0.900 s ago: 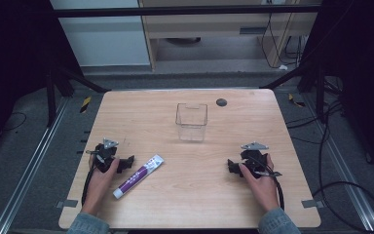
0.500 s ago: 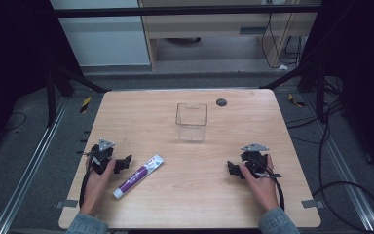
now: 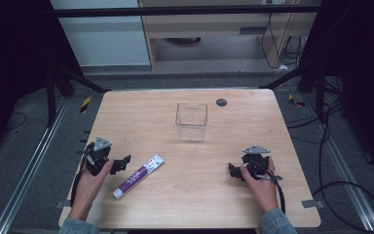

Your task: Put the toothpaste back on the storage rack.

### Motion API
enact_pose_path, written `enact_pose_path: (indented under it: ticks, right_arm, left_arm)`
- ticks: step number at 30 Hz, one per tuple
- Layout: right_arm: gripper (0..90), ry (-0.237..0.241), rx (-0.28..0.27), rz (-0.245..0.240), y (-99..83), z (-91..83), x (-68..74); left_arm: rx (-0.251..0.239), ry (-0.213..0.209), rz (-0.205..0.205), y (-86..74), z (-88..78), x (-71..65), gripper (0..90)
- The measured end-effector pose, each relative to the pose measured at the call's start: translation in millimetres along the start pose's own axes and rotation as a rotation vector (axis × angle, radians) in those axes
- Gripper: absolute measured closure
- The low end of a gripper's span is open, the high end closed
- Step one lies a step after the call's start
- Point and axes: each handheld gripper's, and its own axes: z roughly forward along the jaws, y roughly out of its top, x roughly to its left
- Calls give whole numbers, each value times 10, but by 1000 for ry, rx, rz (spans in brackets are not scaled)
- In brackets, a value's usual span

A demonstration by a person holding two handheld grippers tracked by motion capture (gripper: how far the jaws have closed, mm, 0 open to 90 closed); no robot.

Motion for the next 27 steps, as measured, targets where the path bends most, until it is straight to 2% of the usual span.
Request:
enact_pose_path:
  ticks: [1,2,6,7,10,11,13,16,19,22,23,27]
  right_arm:
    - [11,0,0,0,0,0,0]
    - [11,0,0,0,0,0,0]
    - [11,0,0,0,0,0,0]
    - [11,0,0,0,0,0,-1]
    - [11,1,0,-2,0,0,-2]
    - [11,2,0,-2,-1,-1,-3]
    - [11,9,-1,-7,-3,-3,-8]
    - [11,10,-1,-12,-5,-5,-13]
    - [11,14,0,-22,-11,-7,-22]
    - [11,17,0,-22,-12,-10,-23]
    - [11,17,0,-22,-12,-10,-23]
    - [11,16,0,-23,-12,-11,-23]
  left_arm:
    - [13,-17,37,37,-21,-53,90]
    - [13,-17,37,37,-21,-53,89]
    - [46,-50,82,86,-33,-175,90]
    - [52,-58,96,98,-42,-204,122]
    - [70,-65,138,133,-67,-290,132]
    - [79,-66,160,143,-77,-316,160]
    - [96,-91,179,171,-84,-381,187]
    - [114,-93,193,184,-73,-420,201]
    - [135,-159,169,196,-37,-471,232]
    - [165,-143,193,168,12,-525,247]
    - [172,-162,190,146,32,-532,271]
    - [183,-168,188,123,54,-528,308]
